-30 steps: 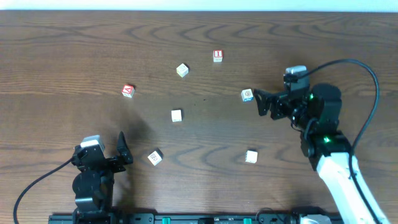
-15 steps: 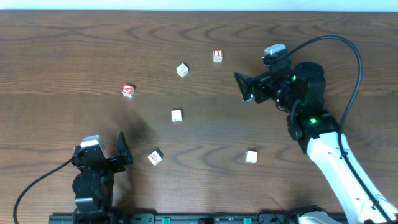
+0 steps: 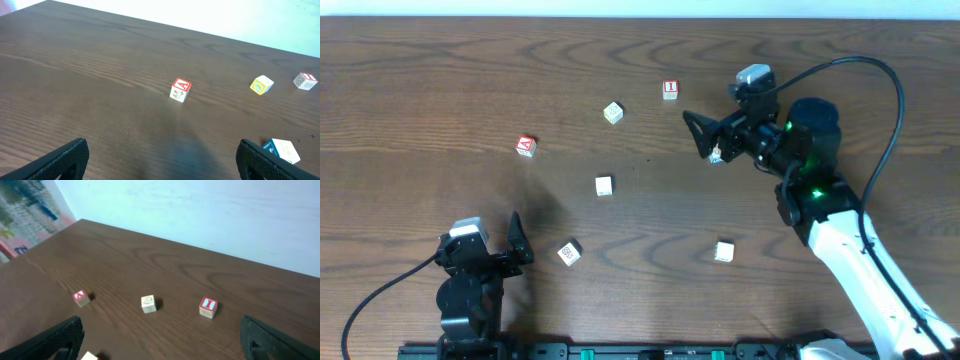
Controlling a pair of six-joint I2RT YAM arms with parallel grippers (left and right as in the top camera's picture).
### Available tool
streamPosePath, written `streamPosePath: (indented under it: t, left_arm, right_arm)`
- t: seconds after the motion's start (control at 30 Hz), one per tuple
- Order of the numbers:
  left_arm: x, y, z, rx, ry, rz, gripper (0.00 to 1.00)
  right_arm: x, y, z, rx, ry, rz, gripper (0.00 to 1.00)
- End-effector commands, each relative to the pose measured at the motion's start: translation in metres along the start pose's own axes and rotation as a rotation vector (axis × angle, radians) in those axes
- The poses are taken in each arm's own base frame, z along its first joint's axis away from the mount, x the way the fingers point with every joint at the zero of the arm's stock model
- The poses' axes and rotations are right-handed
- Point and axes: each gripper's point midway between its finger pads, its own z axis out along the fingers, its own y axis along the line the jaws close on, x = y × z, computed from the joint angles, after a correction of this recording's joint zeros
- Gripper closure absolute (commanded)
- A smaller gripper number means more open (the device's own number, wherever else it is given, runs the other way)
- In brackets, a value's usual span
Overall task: Spell out Ai2
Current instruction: 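Move the right gripper forward toward the red 'I' block at the far side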
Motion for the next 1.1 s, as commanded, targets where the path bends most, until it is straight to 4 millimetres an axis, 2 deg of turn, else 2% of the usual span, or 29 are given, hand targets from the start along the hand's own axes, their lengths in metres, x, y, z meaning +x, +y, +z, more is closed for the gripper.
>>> streamPosePath:
  t: [0.0, 0.17, 0.47, 0.93, 1.07]
  left_arm:
    - [0.011, 0.001, 0.003, 0.002, 0.024, 0.005, 0.05]
    - [0.011, 0.001, 0.003, 0.002, 0.024, 0.005, 0.05]
    - [0.011, 0.001, 0.003, 0.002, 0.024, 0.005, 0.05]
    - [0.011, 0.001, 0.003, 0.002, 0.024, 0.005, 0.05]
    - [0.011, 0.001, 0.003, 0.002, 0.024, 0.005, 0.05]
  right_arm:
    - [-0.009, 0.0, 0.013, 0.019, 0.0, -0.009, 0.01]
    - [-0.01, -0.009, 0.035, 0.038, 0.042, 0.002, 0.01]
    - [-0.011, -0.04, 0.08, 0.116, 0.124, 0.028, 0.01]
    - [-0.014, -0.08, 0.158, 0.222, 0.241, 0.047, 0.01]
    - [-0.019, -0.084, 0.174, 0.24, 0.242, 0.04, 0.01]
